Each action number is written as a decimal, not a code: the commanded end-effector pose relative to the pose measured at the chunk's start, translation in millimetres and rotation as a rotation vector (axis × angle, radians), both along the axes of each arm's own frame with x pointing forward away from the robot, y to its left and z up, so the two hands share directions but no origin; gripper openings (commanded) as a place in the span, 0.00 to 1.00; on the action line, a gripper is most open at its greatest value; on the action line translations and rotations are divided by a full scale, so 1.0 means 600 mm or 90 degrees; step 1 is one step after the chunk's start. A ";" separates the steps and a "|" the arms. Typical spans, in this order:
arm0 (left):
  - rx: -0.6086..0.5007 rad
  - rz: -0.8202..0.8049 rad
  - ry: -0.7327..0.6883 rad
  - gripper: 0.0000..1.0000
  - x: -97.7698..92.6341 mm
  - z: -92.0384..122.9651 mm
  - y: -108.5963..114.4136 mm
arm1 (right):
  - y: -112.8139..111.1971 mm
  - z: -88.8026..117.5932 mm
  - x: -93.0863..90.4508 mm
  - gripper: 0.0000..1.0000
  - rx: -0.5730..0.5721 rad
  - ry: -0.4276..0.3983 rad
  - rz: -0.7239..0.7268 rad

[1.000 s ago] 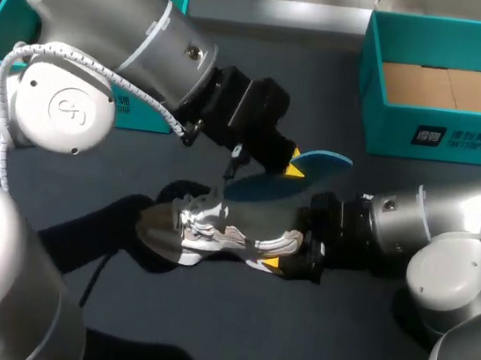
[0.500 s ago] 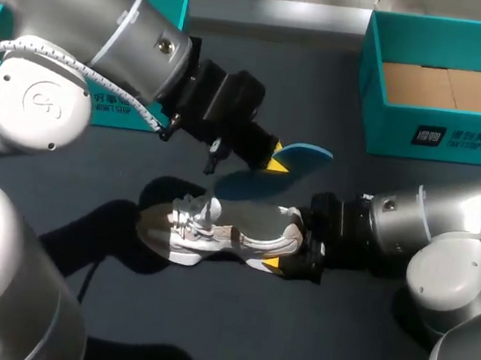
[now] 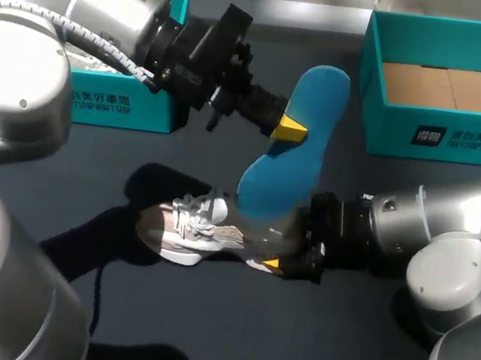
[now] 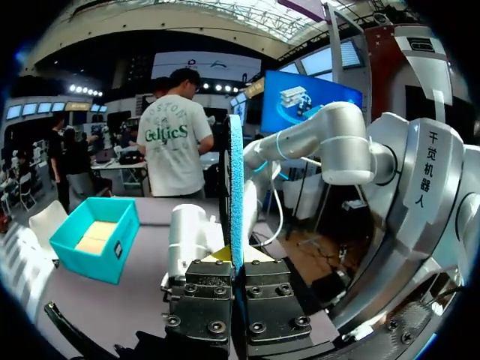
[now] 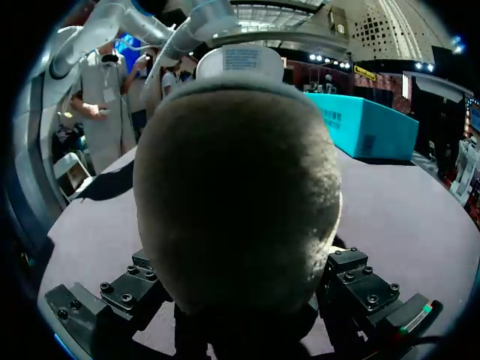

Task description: Take the shoe out of the shoebox, open the shoe tongue, remove and reinsert the insole, then place the shoe into the shoebox

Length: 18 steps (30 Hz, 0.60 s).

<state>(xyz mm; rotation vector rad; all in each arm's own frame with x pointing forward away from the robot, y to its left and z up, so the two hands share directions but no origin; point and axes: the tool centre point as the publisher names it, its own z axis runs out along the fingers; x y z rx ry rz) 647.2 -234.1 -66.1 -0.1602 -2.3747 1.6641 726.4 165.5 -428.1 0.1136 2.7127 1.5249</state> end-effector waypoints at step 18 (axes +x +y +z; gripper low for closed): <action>-0.036 0.128 0.362 0.00 -0.022 0.056 0.017 | 0.004 -0.010 0.002 0.00 -0.002 -0.001 -0.001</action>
